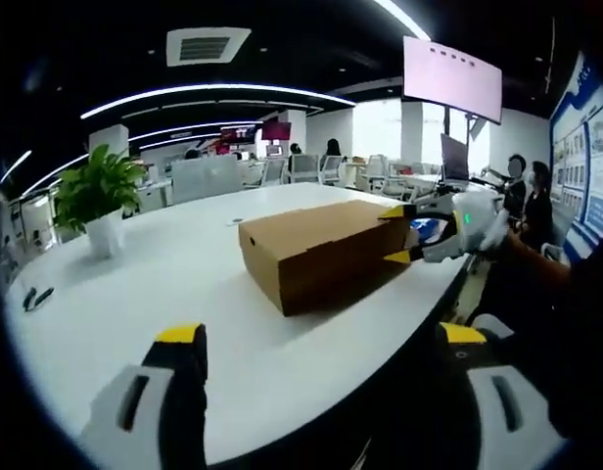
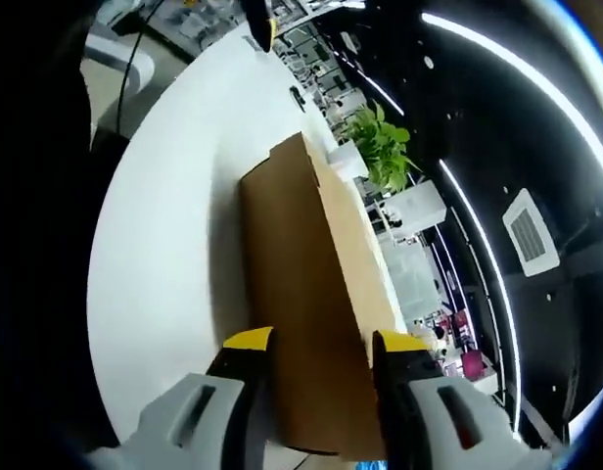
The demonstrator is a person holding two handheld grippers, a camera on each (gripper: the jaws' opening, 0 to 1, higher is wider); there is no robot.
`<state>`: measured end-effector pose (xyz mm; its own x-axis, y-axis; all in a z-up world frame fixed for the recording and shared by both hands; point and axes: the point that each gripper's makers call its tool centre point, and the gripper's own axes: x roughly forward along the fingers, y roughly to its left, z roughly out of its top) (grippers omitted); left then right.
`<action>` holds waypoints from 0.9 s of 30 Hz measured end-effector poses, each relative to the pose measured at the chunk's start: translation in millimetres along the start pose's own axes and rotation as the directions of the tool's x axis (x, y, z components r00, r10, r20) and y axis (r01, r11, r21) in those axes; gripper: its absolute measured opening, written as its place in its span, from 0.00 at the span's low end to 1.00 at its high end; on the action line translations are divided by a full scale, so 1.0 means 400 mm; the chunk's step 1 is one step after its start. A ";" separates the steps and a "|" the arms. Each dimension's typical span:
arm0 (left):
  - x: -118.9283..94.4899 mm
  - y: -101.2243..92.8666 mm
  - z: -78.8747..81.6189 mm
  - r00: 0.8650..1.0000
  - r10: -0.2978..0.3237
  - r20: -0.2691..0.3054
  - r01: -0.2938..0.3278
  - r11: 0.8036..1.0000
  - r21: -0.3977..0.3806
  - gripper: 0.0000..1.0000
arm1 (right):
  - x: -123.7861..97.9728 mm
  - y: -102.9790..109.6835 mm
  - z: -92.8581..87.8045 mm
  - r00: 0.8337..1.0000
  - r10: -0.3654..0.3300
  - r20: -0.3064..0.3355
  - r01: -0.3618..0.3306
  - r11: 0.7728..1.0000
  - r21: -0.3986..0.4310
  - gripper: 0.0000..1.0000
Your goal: Operate the shoe box by opening the lid, removing the specified soft item, and placing it in the target area until the item is outside and the box remains undamaged.
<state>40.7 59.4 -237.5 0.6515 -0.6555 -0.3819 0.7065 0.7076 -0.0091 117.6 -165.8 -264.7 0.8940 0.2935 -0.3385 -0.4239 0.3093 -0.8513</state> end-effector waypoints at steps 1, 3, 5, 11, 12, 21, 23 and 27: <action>-0.001 -0.004 0.004 1.000 -0.005 0.002 0.005 1.000 0.002 0.99 | -0.011 -0.004 0.004 1.000 0.001 0.005 -0.001 1.000 0.023 0.42; -0.002 -0.006 0.006 1.000 -0.005 0.000 0.005 1.000 0.003 0.99 | -0.029 -0.004 0.013 1.000 0.012 0.022 -0.015 0.994 0.109 0.47; -0.005 -0.007 0.012 1.000 -0.003 0.006 0.003 1.000 0.011 0.99 | -0.065 -0.020 0.026 0.998 0.015 0.055 -0.026 0.978 0.205 0.52; -0.020 -0.001 0.025 1.000 0.018 0.020 -0.018 1.000 0.016 0.99 | -0.159 -0.066 0.025 0.997 -0.007 0.073 -0.022 0.919 0.393 0.67; -0.025 -0.001 0.028 0.999 0.024 0.023 -0.025 1.000 0.016 0.99 | -0.182 -0.077 0.025 0.997 -0.012 0.077 -0.023 0.900 0.436 0.70; -0.067 0.003 0.061 0.996 0.058 0.063 -0.059 0.998 0.014 0.99 | -0.339 -0.132 -0.019 0.999 -0.042 0.016 0.018 0.705 0.709 0.88; -0.077 0.002 0.067 0.996 0.064 0.064 -0.065 0.998 0.017 0.99 | -0.376 -0.145 -0.034 0.998 -0.061 -0.015 0.053 0.682 0.729 0.90; -0.094 -0.006 0.079 0.995 0.068 0.067 -0.069 0.997 0.026 0.99 | -0.440 -0.156 -0.055 0.996 -0.081 -0.047 0.088 0.642 0.762 0.92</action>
<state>23.1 74.2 -193.9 0.7149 -0.6225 -0.3185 0.6666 0.7443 0.0416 -10.0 -256.8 -160.9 0.9311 0.2246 -0.2874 -0.3039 0.9134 -0.2708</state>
